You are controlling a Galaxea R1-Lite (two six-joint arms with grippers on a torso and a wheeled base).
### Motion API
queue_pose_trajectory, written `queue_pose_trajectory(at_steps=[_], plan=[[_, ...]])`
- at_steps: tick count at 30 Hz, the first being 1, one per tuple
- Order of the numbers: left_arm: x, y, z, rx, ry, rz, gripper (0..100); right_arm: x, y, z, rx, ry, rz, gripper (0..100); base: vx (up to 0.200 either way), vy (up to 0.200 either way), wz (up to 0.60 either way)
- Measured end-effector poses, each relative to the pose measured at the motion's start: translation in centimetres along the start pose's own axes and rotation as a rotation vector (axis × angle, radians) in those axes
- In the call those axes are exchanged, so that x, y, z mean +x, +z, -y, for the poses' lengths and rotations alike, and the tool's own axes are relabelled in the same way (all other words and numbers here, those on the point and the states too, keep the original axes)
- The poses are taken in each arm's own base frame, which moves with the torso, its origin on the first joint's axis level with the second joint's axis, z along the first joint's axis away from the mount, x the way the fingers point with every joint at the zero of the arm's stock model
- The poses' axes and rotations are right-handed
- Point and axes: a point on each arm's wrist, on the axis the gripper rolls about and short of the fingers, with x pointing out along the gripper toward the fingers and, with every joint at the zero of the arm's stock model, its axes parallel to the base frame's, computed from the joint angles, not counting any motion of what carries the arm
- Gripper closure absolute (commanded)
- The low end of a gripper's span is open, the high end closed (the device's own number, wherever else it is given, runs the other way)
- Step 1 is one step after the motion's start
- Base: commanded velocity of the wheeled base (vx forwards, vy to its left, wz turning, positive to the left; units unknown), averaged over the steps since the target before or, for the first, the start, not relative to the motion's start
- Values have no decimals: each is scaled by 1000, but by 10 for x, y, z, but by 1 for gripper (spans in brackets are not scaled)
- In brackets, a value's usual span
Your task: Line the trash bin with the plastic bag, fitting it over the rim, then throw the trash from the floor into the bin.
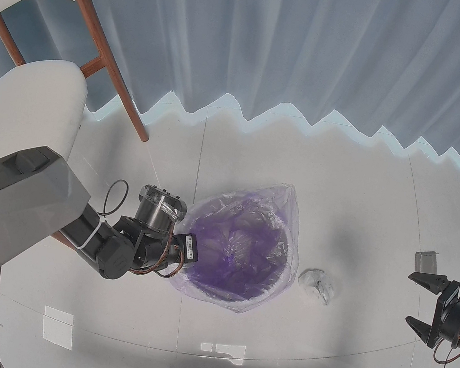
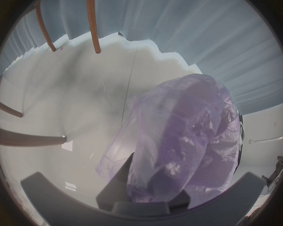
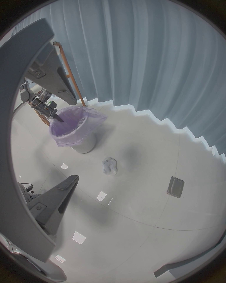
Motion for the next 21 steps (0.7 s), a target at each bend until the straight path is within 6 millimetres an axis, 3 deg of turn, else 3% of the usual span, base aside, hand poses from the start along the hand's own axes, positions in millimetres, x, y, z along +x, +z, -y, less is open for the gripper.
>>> queue_pose_trajectory(at_steps=[13,21], plan=[[-81,9,-5,-193,-25,47,100,-16,-6,0,-121,48,20,0,0,0,0],[-123,8,-10,-229,-49,79,100,-11,-31,-5,-355,156,-215,0,0,0,0]])
